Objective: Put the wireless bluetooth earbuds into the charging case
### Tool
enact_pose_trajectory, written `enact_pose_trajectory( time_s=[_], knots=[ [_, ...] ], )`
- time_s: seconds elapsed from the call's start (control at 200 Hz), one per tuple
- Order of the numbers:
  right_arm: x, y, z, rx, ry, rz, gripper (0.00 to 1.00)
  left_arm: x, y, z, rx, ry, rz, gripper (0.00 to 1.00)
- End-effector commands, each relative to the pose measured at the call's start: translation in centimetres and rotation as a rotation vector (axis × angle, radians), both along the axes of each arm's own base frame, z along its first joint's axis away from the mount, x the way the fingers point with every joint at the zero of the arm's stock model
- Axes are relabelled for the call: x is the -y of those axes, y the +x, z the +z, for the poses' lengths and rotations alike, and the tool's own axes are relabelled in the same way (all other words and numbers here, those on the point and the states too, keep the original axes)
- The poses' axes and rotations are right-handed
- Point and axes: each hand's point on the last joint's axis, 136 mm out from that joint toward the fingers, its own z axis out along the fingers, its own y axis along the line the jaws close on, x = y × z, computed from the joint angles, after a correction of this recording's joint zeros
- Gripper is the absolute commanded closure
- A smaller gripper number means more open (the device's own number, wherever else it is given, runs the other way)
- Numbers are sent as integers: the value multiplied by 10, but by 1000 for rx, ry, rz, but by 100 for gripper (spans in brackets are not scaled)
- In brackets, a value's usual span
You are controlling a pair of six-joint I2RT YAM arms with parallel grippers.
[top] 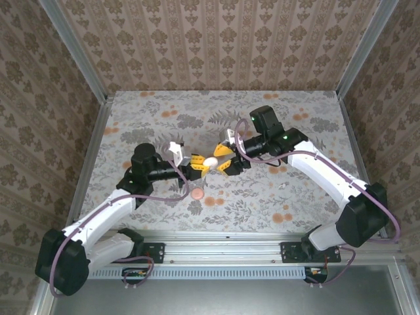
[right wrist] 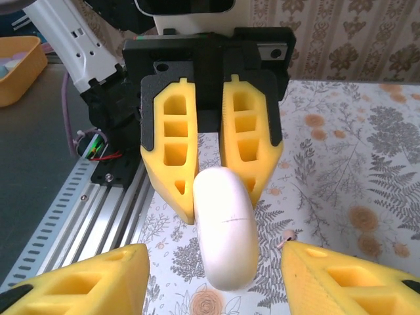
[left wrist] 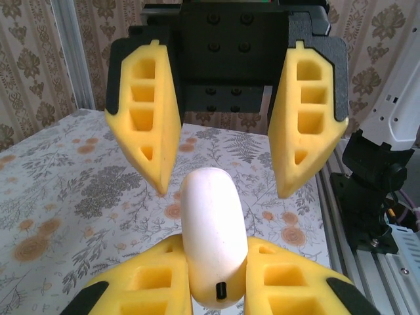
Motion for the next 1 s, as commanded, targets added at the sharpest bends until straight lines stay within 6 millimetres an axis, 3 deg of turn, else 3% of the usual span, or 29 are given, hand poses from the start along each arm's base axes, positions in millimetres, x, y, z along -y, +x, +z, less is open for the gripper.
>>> enact_pose_trajectory(
  time_s=[0.0,0.23,0.36,0.49,0.59,0.74,0.995],
  knots=[
    [-1,-2,4,32,-5,32,45,4,-6,19,65,-27,-44,86],
    [-6,0,2,24,4,56,59,3,-8,25,75,-37,-44,86],
    [-6,2,1,37,4,53,61,2,-9,27,79,-44,-35,86],
    [-6,2,3,48,1,52,81,0,-8,27,78,-48,-16,85],
    [-2,0,4,63,-19,37,89,-1,-5,23,72,-23,8,76],
    [10,2,-5,142,-152,-37,88,-4,-7,12,87,54,13,46],
    [25,0,-23,270,-393,-84,88,-4,-14,7,148,139,-34,44]
  ],
)
